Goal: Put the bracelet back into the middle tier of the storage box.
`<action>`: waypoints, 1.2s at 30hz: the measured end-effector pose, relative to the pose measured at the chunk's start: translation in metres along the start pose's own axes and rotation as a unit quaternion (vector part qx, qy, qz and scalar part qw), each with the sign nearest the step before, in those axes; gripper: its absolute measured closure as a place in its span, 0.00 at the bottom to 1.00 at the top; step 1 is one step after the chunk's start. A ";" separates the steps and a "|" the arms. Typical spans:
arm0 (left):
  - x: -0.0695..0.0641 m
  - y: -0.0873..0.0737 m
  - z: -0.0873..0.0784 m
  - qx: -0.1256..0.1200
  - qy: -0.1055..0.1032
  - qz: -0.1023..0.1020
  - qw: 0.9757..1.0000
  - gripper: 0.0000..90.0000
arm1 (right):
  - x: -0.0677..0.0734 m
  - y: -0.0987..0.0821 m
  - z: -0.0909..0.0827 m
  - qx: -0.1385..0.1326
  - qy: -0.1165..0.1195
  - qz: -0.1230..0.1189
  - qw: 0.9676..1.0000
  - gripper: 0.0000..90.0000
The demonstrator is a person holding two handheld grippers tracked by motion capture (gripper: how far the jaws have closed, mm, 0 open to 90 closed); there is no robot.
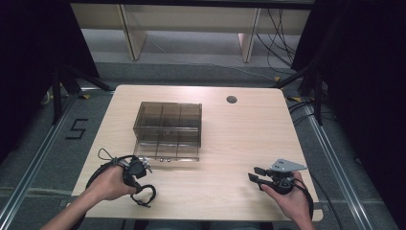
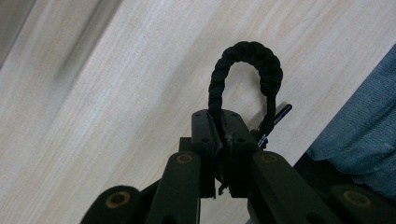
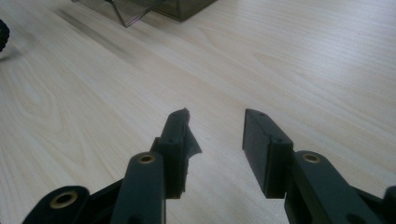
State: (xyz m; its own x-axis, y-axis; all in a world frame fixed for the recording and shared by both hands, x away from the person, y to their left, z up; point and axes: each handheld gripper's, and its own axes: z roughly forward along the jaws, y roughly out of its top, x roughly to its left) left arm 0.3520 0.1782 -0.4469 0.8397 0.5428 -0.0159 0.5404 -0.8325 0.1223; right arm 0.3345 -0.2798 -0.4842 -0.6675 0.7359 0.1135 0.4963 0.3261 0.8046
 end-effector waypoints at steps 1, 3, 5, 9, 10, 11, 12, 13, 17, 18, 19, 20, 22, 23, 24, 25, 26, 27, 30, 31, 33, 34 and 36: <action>0.000 0.000 0.000 0.000 0.000 0.000 1.000 0.94 | 0.000 0.000 0.000 0.003 0.000 -0.001 1.000 0.69; 0.001 0.000 -0.001 -0.001 -0.001 -0.003 1.000 0.94 | 0.000 0.000 -0.001 0.002 -0.003 -0.002 1.000 0.69; 0.002 0.001 -0.001 -0.008 0.000 -0.010 1.000 0.94 | 0.001 0.000 -0.001 0.006 0.000 0.010 1.000 0.69; 0.004 0.002 -0.003 -0.009 0.000 -0.013 1.000 0.94 | 0.000 0.000 -0.001 0.006 0.003 0.008 1.000 0.69; 0.005 0.002 -0.004 -0.007 0.000 -0.013 1.000 0.94 | 0.000 0.000 -0.001 0.006 0.002 0.008 1.000 0.69; 0.006 0.002 -0.004 -0.012 0.001 -0.013 1.000 0.94 | 0.000 0.000 -0.001 0.006 0.002 0.008 1.000 0.69; 0.006 0.002 -0.005 -0.008 0.000 -0.014 1.000 0.94 | 0.000 0.000 -0.001 0.008 0.003 0.013 1.000 0.69; 0.009 0.003 -0.007 -0.002 0.001 -0.007 1.000 0.94 | -0.001 0.000 -0.001 0.001 -0.004 -0.004 1.000 0.69; 0.012 0.003 -0.007 -0.002 0.003 -0.012 1.000 0.94 | 0.000 0.000 0.000 0.007 0.003 0.009 1.000 0.69; 0.012 0.003 -0.007 -0.002 0.003 -0.012 1.000 0.94 | 0.000 0.000 0.000 0.007 0.003 0.009 1.000 0.69; 0.013 0.003 -0.007 -0.005 0.004 -0.016 1.000 0.94 | 0.000 0.000 -0.001 0.006 0.002 0.008 1.000 0.69; 0.014 0.002 -0.007 -0.007 0.005 -0.016 1.000 0.94 | 0.000 0.000 -0.001 0.007 0.002 0.011 1.000 0.69; 0.015 0.002 -0.007 -0.014 0.006 -0.019 1.000 0.94 | 0.000 0.000 -0.001 0.004 0.000 0.005 1.000 0.69; 0.018 0.002 -0.009 -0.010 0.006 -0.015 1.000 0.94 | -0.001 0.000 -0.001 0.001 -0.004 -0.002 1.000 0.69; 0.017 0.002 -0.008 -0.019 0.006 -0.024 1.000 0.94 | -0.001 0.000 -0.001 0.001 -0.004 -0.002 1.000 0.69; 0.018 0.003 -0.009 -0.015 0.006 -0.023 1.000 0.94 | -0.001 0.000 -0.001 0.003 0.000 -0.001 1.000 0.69; 0.019 0.003 -0.010 -0.014 0.005 -0.023 1.000 0.94 | 0.001 0.000 -0.001 0.009 0.004 0.016 1.000 0.69; 0.019 0.003 -0.010 -0.018 0.006 -0.024 1.000 0.94 | 0.001 0.000 -0.001 0.008 0.003 0.015 1.000 0.69; 0.021 0.003 -0.012 -0.017 0.006 -0.023 1.000 0.94 | -0.001 0.000 0.000 0.000 0.000 0.001 1.000 0.69; 0.022 0.003 -0.011 -0.021 0.007 -0.026 0.999 0.94 | -0.001 0.000 -0.001 0.000 -0.004 -0.004 1.000 0.69; 0.024 0.004 -0.013 -0.020 0.007 -0.028 0.999 0.94 | -0.001 0.000 0.000 0.000 0.001 0.001 1.000 0.69; 0.025 0.004 -0.013 -0.022 0.009 -0.026 0.999 0.94 | -0.001 0.000 0.000 0.000 0.001 0.001 1.000 0.69; 0.027 0.004 -0.016 -0.022 0.008 -0.029 0.999 0.94 | -0.001 0.000 -0.001 0.000 -0.005 -0.003 1.000 0.69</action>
State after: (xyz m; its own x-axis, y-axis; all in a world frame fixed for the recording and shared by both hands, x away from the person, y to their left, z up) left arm 0.3761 0.1916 -0.4315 0.8064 0.5912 -0.0087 0.5844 -0.7947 0.1644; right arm 0.3349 -0.2812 -0.4837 -0.6651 0.7397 0.1021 0.4920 0.3313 0.8051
